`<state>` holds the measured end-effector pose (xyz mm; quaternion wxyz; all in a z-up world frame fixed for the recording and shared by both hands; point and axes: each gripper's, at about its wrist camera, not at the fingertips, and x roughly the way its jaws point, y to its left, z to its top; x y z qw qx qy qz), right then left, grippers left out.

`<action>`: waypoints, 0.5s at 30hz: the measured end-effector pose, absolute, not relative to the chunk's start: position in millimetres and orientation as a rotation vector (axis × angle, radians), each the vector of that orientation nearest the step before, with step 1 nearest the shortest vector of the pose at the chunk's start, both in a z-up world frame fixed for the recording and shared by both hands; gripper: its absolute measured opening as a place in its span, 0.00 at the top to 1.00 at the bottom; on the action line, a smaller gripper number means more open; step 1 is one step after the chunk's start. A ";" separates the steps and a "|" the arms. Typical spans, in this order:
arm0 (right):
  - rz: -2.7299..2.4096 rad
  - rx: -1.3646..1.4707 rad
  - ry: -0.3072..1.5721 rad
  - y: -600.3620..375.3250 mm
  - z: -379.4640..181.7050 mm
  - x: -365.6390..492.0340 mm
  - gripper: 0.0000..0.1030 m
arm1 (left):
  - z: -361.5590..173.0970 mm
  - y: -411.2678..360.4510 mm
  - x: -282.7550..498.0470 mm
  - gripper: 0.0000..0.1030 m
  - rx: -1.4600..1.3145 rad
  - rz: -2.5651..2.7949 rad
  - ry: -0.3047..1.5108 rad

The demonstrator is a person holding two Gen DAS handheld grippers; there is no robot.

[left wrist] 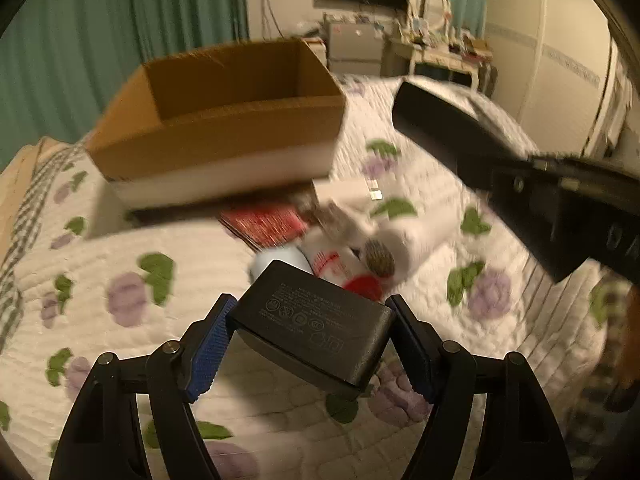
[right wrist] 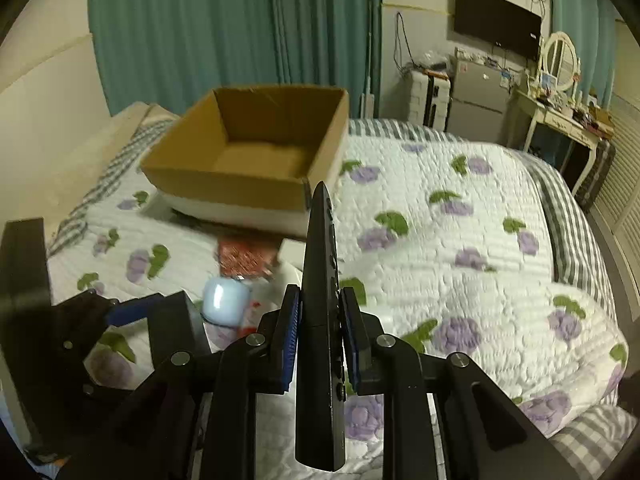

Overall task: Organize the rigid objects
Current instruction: 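Grasp the black charger block with the left gripper while the right gripper holds the remote, then lower the remote and black block into the cardboard box and open both grippers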

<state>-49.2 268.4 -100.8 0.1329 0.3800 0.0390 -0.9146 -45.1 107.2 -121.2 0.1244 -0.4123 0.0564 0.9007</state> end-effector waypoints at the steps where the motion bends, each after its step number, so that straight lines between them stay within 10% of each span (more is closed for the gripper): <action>1: -2.652 1.085 0.112 265.8 -94.6 -50.0 0.82 | -111.0 102.3 -45.9 0.26 -1.181 2.642 0.144; 15: -2.625 0.880 0.165 207.8 -16.0 -128.1 0.82 | -5.0 45.3 -145.3 0.26 -0.994 2.865 0.095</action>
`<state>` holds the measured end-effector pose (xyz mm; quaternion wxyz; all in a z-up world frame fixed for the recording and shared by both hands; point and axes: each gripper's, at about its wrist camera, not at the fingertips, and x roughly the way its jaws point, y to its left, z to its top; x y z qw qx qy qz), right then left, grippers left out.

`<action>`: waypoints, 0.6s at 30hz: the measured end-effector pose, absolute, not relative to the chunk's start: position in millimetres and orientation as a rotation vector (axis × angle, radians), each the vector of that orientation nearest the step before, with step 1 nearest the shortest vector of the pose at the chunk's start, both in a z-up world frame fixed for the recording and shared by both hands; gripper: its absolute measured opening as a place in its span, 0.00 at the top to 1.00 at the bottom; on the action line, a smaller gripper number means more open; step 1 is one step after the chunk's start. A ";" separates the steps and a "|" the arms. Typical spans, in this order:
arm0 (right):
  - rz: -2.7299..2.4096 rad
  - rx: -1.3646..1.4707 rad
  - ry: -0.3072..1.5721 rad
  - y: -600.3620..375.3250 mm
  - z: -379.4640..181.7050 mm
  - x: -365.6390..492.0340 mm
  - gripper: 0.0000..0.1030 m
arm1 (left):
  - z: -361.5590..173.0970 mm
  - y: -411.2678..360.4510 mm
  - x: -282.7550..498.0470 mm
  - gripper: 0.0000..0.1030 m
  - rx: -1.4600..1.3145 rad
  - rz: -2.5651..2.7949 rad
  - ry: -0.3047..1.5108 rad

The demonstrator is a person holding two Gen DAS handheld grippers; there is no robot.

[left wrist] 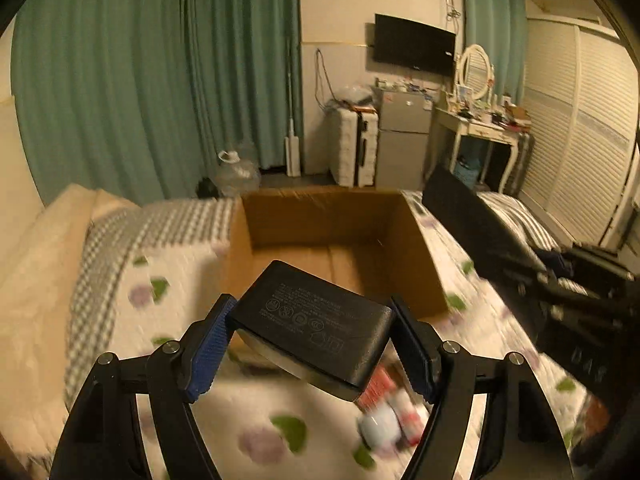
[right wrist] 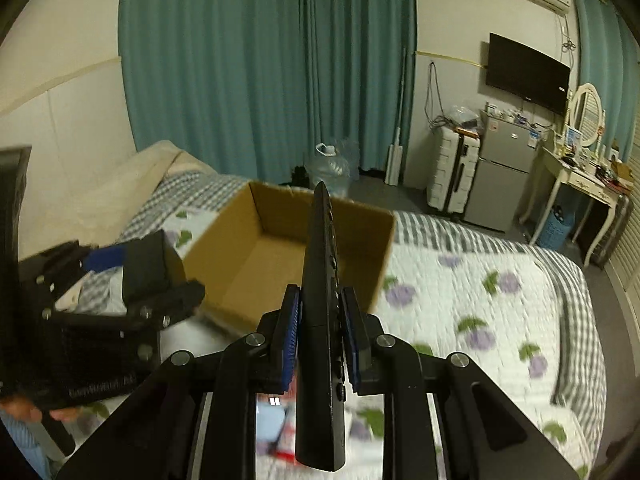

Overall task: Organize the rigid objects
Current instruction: 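Lower the remote and black block into the cardboard box and open both grippers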

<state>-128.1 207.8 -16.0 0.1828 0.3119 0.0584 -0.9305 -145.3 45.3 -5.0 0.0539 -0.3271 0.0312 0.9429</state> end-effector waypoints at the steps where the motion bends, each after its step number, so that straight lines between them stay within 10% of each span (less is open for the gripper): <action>1: -2.623 0.879 0.161 204.8 -15.5 -136.8 0.82 | -3.5 42.7 -156.0 0.26 -0.997 2.874 0.102; 18: -2.580 0.985 0.057 189.5 -89.4 -244.3 0.82 | -60.7 41.4 -255.1 0.23 -1.038 2.915 0.247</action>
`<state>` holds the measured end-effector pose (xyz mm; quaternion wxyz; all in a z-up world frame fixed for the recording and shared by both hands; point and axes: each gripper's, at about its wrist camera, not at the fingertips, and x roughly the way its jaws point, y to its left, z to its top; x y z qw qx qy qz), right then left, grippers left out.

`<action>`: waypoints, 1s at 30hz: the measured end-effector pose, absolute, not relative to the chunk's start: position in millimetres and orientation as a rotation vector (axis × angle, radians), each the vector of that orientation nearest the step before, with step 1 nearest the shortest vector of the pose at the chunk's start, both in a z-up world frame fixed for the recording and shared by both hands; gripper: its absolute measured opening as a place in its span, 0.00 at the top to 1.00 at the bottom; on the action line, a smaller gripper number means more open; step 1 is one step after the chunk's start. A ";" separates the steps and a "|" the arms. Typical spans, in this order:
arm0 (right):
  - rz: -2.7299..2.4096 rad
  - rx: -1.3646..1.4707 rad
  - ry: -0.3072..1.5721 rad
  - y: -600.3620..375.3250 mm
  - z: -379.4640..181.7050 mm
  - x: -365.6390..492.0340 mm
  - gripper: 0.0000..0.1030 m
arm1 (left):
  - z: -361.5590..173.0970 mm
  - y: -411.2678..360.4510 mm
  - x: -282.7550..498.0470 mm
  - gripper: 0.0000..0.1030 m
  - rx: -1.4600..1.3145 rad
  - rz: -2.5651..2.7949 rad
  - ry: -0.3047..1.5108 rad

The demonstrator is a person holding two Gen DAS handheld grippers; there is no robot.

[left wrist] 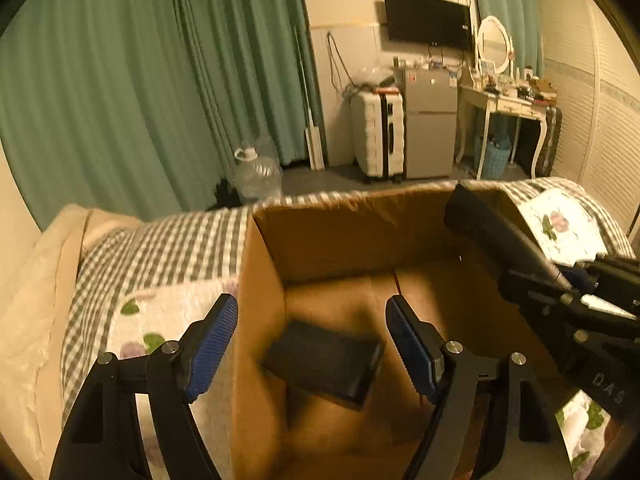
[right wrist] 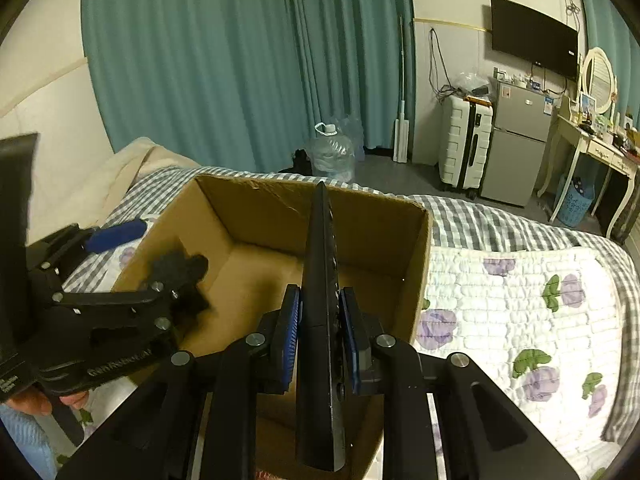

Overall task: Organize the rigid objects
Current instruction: 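Lower the remote and black block into the cardboard box and open both grippers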

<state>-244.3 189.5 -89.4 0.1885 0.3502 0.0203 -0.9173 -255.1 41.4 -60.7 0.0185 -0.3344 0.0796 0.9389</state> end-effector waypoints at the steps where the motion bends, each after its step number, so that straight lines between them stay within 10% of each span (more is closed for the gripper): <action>1: -2.583 0.983 0.058 189.0 -91.0 -245.9 0.82 | -59.0 38.4 -257.4 0.23 -1.045 2.910 0.217; 6: -2.619 0.978 0.064 189.1 -89.4 -244.7 0.81 | -44.0 27.5 -251.1 0.23 -1.017 2.922 0.142; 10: -2.676 0.936 0.027 204.1 -67.3 -224.1 0.33 | -27.0 24.9 -231.0 0.23 -0.995 2.912 0.144; 30: -2.779 1.112 0.197 251.1 -66.3 -73.2 0.26 | -50.6 37.0 -87.7 0.23 -1.022 2.922 -0.030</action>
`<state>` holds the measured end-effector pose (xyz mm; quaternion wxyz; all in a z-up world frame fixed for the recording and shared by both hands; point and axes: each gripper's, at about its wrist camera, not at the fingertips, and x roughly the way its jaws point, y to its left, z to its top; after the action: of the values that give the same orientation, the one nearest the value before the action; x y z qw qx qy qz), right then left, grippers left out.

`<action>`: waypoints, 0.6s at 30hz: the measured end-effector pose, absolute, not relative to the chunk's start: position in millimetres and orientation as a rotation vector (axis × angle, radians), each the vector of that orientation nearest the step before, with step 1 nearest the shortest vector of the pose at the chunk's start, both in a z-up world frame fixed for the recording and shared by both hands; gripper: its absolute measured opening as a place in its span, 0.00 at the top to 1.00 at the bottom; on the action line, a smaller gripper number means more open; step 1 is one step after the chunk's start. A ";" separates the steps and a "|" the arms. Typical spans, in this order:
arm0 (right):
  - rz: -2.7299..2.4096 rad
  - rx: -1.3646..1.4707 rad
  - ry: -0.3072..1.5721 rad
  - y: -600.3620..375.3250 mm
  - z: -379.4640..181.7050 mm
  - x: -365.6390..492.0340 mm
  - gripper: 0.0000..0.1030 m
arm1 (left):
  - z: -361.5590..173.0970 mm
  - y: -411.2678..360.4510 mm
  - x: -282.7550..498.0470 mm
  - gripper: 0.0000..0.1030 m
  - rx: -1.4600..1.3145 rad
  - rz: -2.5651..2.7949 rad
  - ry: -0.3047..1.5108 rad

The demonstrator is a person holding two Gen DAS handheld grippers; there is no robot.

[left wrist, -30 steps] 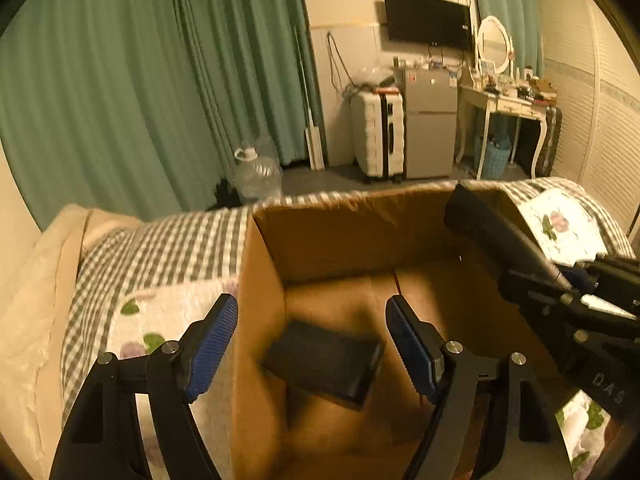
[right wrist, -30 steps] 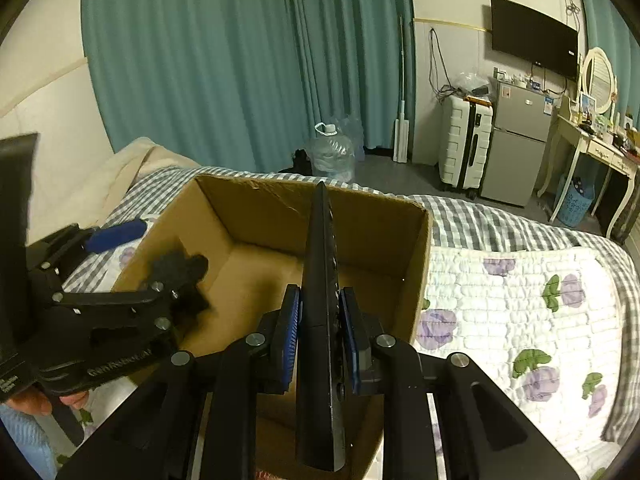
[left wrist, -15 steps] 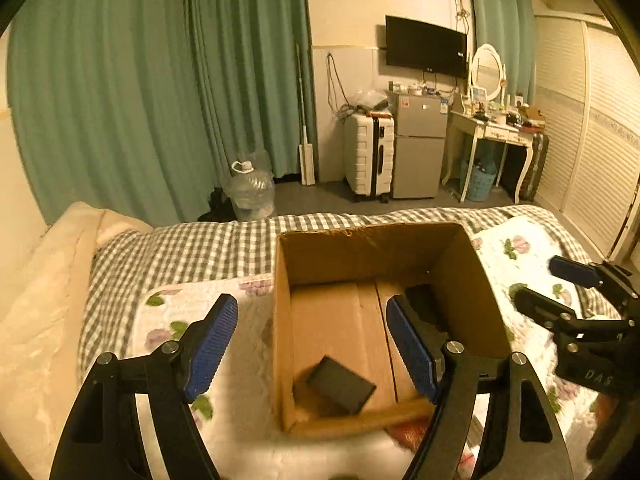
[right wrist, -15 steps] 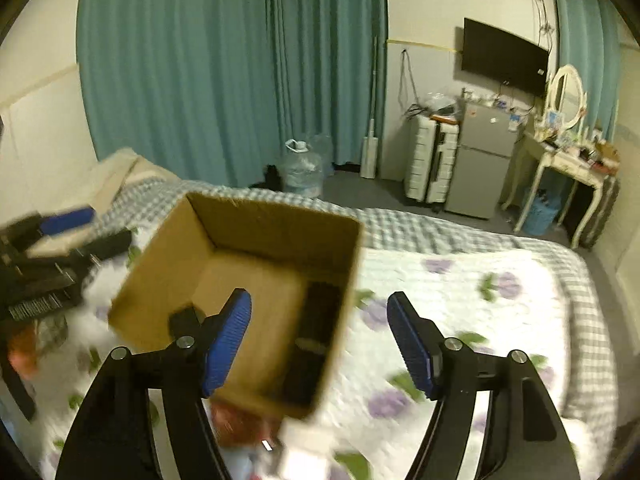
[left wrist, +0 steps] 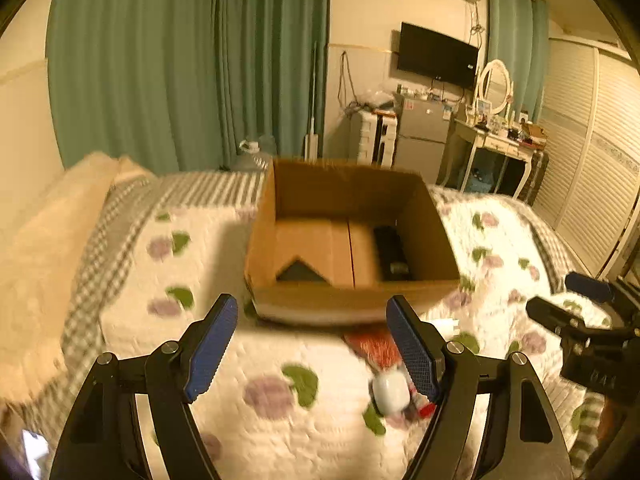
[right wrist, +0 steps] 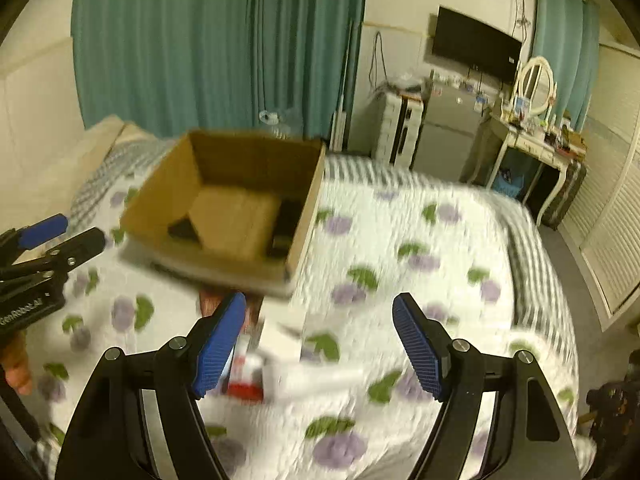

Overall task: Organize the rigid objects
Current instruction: 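Lower the remote and black block into the cardboard box and open both grippers, then grasp the light blue case with the left gripper while the right grasps the white cylinder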

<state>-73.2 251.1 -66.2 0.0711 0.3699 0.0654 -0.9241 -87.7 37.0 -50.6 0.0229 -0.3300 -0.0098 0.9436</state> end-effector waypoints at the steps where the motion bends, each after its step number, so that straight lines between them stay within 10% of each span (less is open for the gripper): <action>1: -2.770 1.139 0.189 252.0 -73.3 -70.5 0.26 | -58.2 39.8 -87.1 0.23 -1.037 2.919 -0.018; 18: -2.739 1.380 0.032 275.4 -143.0 -82.8 0.26 | -159.7 105.0 -98.5 0.25 -1.265 2.646 0.200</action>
<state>-82.8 275.4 -143.0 0.0373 0.4498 0.0104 -0.8923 -98.5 105.0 -159.7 0.1008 -0.4281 0.0676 0.8955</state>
